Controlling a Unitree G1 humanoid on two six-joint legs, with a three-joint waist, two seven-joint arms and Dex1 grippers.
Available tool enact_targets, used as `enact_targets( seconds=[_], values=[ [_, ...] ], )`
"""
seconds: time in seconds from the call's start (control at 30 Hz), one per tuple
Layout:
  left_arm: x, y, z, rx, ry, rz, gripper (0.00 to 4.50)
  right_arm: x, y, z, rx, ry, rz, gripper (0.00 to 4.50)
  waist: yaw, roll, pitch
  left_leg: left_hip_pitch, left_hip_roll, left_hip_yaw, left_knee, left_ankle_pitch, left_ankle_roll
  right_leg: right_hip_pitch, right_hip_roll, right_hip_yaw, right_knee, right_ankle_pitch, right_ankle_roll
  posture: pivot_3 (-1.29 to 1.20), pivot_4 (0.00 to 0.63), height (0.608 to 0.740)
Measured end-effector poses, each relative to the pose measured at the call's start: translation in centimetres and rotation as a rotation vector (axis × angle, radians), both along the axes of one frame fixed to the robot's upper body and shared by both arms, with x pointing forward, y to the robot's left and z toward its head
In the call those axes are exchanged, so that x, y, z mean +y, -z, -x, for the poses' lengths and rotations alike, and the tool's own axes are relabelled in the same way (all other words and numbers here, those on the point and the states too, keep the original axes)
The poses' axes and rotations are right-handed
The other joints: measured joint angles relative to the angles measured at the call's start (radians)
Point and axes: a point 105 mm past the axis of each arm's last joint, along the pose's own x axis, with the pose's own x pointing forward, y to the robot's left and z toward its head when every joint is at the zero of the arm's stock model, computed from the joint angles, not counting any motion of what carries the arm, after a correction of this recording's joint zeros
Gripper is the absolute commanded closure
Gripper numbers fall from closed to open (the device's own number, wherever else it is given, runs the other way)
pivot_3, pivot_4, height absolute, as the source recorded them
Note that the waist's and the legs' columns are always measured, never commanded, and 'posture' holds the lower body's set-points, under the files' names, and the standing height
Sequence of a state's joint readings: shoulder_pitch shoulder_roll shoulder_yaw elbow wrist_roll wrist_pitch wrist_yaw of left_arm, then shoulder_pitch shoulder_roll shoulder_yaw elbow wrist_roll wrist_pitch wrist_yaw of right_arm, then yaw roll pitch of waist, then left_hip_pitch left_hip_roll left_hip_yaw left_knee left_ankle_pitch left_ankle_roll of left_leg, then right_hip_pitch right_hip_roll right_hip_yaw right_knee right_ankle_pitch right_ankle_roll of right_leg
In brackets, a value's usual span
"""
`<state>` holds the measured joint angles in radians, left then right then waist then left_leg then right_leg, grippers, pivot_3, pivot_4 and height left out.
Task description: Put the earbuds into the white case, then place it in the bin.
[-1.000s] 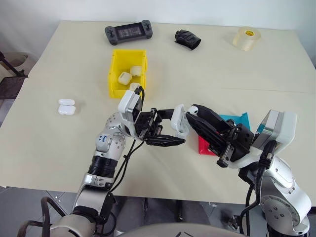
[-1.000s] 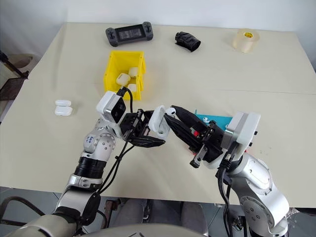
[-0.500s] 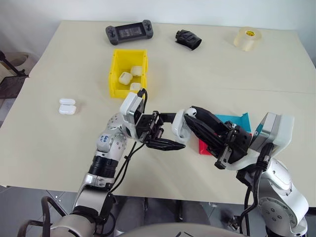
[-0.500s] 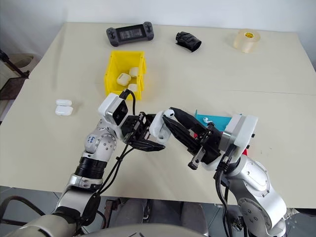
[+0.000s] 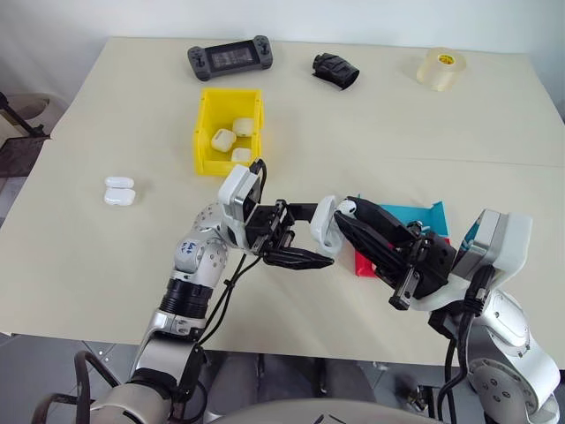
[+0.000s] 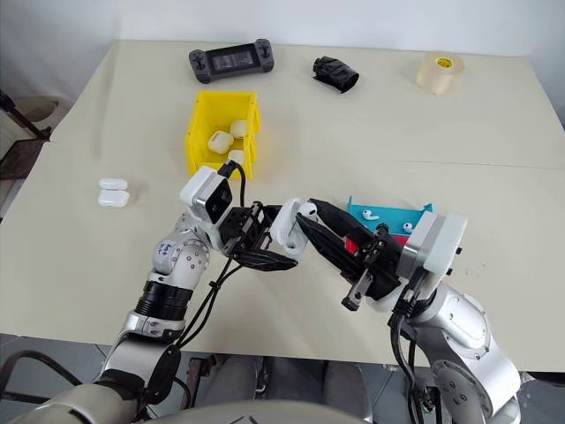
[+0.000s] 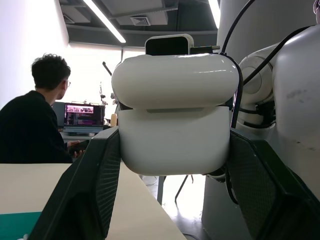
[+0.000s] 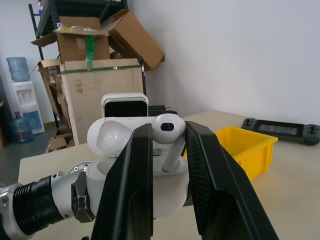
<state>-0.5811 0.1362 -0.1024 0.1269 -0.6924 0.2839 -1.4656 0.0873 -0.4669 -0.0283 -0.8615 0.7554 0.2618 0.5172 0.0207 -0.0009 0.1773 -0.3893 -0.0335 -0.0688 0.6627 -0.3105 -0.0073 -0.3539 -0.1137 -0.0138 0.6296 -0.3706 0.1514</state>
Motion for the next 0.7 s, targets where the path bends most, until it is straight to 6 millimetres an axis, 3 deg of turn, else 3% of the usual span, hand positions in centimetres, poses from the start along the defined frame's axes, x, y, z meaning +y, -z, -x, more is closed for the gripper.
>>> enact_targets(
  seconds=[0.7],
  values=[
    [-0.34, -0.24, -0.02, 0.019, -0.018, -0.028, 1.72, -0.51, 0.47, -0.14, -0.114, -0.009, 0.061, 3.95, 0.0, 0.0, 0.0, 0.0, 0.0, 0.0, 0.0, 0.0, 0.0, 0.0, 0.0, 0.0, 0.0, 0.0, 0.0, 0.0, 0.15, 0.74]
  ],
)
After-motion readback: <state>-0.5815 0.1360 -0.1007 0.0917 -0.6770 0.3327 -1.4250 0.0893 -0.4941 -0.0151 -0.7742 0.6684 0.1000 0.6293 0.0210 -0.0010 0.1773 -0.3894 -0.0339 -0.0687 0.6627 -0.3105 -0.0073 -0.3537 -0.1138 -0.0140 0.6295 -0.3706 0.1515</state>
